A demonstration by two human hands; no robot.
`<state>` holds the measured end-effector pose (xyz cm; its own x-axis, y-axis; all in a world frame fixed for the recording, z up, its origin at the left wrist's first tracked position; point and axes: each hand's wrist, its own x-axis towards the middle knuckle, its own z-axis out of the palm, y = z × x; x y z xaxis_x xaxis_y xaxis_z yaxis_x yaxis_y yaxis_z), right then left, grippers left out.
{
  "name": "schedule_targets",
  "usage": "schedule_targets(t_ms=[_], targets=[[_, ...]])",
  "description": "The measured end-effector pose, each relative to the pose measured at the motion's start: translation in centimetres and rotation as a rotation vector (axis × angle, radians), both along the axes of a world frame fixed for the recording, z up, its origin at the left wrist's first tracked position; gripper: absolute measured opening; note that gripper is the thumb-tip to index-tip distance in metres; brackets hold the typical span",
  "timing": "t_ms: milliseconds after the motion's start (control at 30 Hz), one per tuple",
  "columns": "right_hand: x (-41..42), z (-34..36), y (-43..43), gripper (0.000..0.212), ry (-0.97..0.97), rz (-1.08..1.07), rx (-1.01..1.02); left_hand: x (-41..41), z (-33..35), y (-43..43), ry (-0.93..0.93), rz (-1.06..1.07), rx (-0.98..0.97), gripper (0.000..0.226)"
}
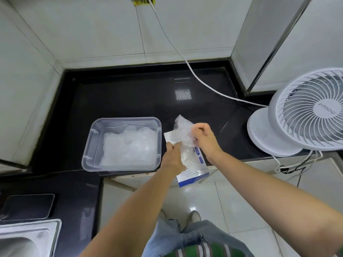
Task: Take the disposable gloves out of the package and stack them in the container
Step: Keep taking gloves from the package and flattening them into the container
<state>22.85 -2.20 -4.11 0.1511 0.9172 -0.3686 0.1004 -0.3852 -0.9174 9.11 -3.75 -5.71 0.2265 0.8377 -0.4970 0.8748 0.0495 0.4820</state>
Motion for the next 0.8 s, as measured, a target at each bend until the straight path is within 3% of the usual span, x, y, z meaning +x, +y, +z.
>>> schedule_targets(t_ms=[67, 167, 300, 400, 467, 533, 600, 700, 800], targets=[[0.0, -0.2, -0.1, 0.029, -0.049, 0.090, -0.128, 0.1, -0.1, 0.1, 0.011, 0.002, 0.001, 0.092], [0.3, -0.7, 0.0, 0.012, -0.167, 0.123, -0.159, 0.1, -0.2, 0.2, 0.028, -0.004, 0.011, 0.085], [0.8, 0.5, 0.5, 0.020, -0.031, -0.008, -0.077, 0.1, -0.6, 0.2, 0.001, 0.004, 0.003, 0.097], [1.1, 2.4, 1.4, 0.025, 0.188, -0.086, -0.061, 0.2, -0.7, 0.3, 0.016, -0.014, 0.005, 0.098], [1.2, 3.2, 1.8, 0.015, 0.263, -0.102, -0.067, 0.2, -0.8, 0.6, 0.040, -0.021, -0.006, 0.091], [1.4, 3.7, 1.6, 0.019, 0.255, -0.076, -0.099, 0.3, -0.7, 1.2, 0.007, 0.043, -0.012, 0.066], [1.8, 3.3, 1.0, 0.026, 0.246, -0.014, -0.113, 0.5, 0.4, 2.2, -0.201, 0.261, -0.069, 0.039], [2.0, 2.8, 0.0, 0.015, 0.215, 0.036, -0.117, 0.7, 3.0, 3.5, -0.717, 0.672, -0.223, 0.033], [1.5, 2.8, -0.1, 0.012, 0.235, 0.041, -0.122, 0.1, 5.5, 4.4, -0.990, 0.831, -0.266, 0.031]])
